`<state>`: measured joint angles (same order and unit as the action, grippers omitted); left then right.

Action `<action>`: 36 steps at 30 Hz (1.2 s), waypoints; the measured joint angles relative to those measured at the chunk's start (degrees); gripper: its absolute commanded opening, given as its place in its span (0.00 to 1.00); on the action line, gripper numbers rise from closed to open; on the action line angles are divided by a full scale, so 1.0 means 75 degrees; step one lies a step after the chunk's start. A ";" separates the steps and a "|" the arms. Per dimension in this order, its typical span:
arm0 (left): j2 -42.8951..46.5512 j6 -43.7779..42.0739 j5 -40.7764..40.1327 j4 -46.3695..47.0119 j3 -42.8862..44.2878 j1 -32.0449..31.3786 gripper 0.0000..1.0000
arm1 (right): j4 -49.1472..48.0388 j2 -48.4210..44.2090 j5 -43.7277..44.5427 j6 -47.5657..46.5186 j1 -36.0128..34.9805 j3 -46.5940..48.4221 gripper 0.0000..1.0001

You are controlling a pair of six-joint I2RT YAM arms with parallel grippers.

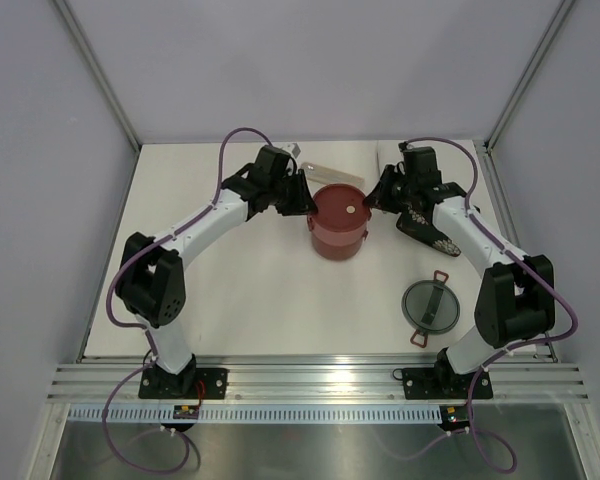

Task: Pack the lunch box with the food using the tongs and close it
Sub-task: Place the packing box into the packing box.

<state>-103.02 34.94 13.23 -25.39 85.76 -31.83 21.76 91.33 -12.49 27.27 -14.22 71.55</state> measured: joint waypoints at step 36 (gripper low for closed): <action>0.2022 -0.0755 -0.0428 -0.1309 -0.1816 0.1102 0.99 | 0.2075 0.0201 0.1268 0.0251 -0.1629 0.1212 0.95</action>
<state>-87.85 29.28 10.02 -35.20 72.14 -23.57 37.32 92.84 -2.98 29.15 -26.44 80.64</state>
